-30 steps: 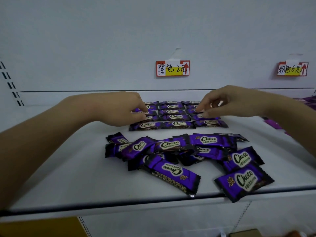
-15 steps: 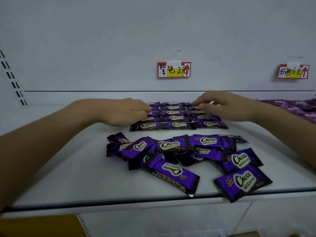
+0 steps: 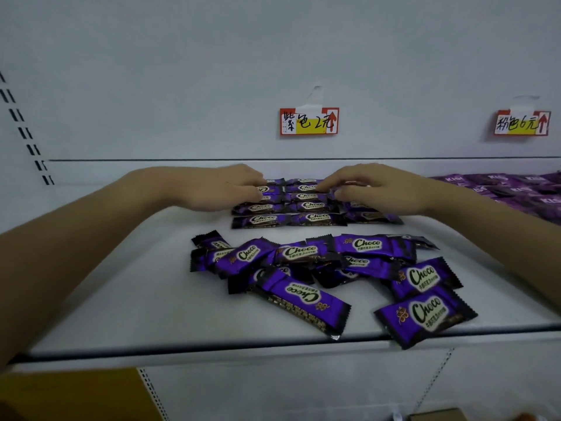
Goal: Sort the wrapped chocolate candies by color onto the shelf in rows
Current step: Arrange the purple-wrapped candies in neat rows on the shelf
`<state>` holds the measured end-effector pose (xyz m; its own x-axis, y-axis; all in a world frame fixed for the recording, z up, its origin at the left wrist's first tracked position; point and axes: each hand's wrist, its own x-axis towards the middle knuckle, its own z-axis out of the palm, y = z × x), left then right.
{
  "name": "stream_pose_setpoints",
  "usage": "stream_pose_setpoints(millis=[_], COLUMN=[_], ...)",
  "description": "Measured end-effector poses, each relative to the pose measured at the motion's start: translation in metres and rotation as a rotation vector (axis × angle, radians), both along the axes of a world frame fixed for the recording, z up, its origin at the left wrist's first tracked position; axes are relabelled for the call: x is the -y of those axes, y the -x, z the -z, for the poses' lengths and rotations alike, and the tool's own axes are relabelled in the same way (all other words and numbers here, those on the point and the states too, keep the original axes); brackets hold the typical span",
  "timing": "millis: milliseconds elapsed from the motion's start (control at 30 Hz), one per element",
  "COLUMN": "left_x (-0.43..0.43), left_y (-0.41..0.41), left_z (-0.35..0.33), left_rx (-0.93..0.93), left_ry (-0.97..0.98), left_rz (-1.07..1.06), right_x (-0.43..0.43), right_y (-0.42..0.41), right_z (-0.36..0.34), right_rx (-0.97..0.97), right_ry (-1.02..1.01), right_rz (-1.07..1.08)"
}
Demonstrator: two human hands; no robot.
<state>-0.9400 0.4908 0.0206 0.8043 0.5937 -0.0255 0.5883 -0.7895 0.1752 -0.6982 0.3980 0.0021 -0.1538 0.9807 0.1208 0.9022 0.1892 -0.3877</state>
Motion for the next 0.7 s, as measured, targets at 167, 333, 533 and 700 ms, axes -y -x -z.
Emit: stream_pose_setpoints(millis=[167, 333, 533, 700], left_x=[0.006, 0.018, 0.02, 0.025], left_y=[0.016, 0.031, 0.069, 0.071], left_z=[-0.026, -0.03, -0.023, -0.006], left_rx=[-0.012, -0.179, -0.171, -0.071], left_ry=[0.077, 0.195, 0.258, 0.226], left_rz=[0.019, 0.047, 0.045, 0.042], right_x=[0.022, 0.03, 0.02, 0.014], right_y=[0.014, 0.037, 0.074, 0.101], right_z=[-0.02, -0.025, -0.03, -0.021], right_rx=[-0.088, -0.013, 0.04, 0.062], right_ry=[0.054, 0.125, 0.082, 0.097], right_rz=[-0.096, -0.185, -0.289, -0.327])
